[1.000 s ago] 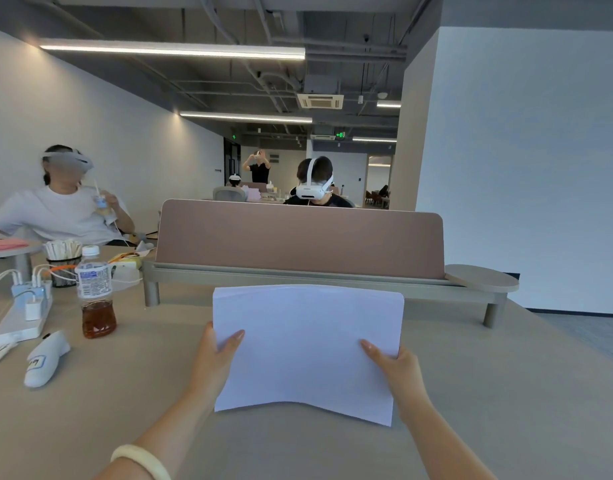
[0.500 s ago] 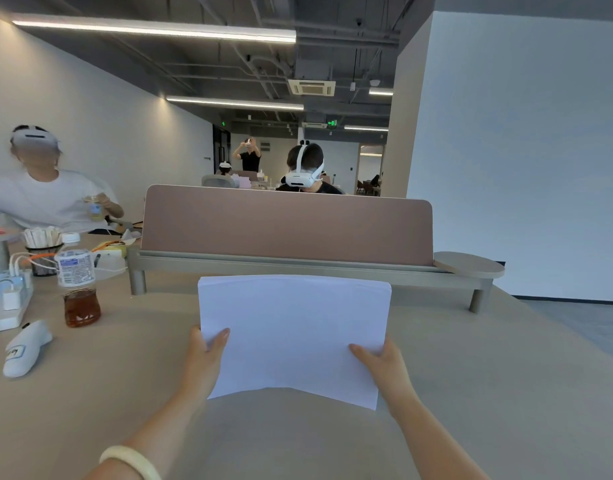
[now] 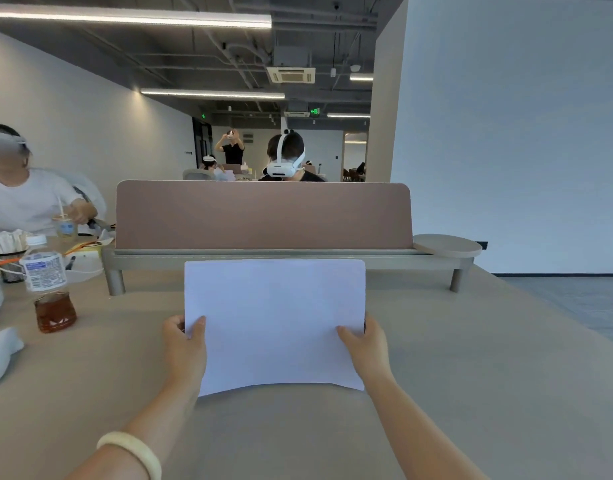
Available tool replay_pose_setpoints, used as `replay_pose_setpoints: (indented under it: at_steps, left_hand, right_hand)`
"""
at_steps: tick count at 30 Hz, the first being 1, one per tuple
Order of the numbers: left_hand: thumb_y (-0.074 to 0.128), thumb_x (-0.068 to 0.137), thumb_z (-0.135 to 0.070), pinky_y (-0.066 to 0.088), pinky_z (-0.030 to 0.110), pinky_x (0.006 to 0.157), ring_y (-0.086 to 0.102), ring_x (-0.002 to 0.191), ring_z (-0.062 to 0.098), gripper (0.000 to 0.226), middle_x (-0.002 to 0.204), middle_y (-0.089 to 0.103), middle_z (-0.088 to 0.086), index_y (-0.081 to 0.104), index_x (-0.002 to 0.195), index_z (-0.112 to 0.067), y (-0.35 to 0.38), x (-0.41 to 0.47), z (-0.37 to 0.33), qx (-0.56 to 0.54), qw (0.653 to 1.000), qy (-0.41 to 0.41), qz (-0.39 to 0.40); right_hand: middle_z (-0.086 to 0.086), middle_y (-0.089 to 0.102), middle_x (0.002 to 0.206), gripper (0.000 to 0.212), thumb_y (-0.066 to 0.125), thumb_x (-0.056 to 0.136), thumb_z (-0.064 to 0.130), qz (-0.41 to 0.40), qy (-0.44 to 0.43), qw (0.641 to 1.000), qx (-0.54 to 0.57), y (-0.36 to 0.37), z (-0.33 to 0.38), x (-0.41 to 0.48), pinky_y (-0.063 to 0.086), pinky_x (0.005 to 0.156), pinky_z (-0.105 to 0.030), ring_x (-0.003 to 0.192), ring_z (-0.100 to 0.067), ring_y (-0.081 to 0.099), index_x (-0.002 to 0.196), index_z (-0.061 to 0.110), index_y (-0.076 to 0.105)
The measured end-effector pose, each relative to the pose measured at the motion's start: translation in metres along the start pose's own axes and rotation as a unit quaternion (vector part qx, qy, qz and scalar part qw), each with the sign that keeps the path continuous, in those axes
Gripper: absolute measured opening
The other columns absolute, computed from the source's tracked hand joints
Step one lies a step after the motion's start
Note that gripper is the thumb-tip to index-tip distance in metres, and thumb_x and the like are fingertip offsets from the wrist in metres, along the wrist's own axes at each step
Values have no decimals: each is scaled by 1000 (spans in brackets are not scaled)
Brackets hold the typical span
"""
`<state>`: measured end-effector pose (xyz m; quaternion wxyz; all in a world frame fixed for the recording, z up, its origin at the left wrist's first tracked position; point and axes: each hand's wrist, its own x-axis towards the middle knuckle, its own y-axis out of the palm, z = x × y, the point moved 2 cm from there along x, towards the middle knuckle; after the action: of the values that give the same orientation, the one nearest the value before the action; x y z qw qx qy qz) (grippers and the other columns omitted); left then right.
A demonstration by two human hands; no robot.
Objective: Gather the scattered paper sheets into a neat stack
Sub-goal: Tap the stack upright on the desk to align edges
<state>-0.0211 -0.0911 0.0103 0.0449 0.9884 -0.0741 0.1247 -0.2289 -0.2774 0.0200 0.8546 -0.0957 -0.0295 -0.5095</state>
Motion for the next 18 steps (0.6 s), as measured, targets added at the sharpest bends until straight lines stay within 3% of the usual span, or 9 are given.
replay_pose_setpoints:
  at_steps: [3, 8, 12, 18]
  left_hand:
    - [53, 93, -15, 39, 34, 63, 48, 75, 23, 14, 88, 50, 9, 46, 95, -4, 21, 6, -11, 23, 999, 27, 9]
    - [52, 89, -10, 30, 28, 55, 38, 64, 22, 17, 75, 43, 8, 46, 77, 0, 91, 1, -41, 56, 993, 80, 60]
    - [49, 84, -1, 14, 24, 51, 16, 55, 17, 40, 61, 20, -2, 21, 60, -18, 155, -23, -56, 73, 983, 122, 120]
    - [51, 87, -7, 22, 25, 47, 28, 55, 13, 33, 64, 29, -4, 29, 66, -18, 258, -57, -50, 113, 966, 115, 201]
  right_hand:
    - [-12, 62, 89, 17, 55, 84, 8, -17, -3, 1000, 2, -18, 5, 5, 39, 56, -24, 70, -19, 51, 99, 2, 57]
    - [-3, 59, 80, 7, 53, 82, 6, -73, 2, 997, 3, -75, 4, 15, 37, 53, -23, 66, -18, 50, 89, 6, 56]
    - [-1, 56, 76, 5, 53, 82, 6, -120, 24, 992, -15, -128, -6, 21, 35, 51, -23, 62, -16, 49, 82, 11, 53]
    - [-6, 58, 78, 10, 54, 81, 8, -186, 75, 979, -32, -210, -31, 20, 36, 51, -25, 63, -19, 50, 87, 0, 57]
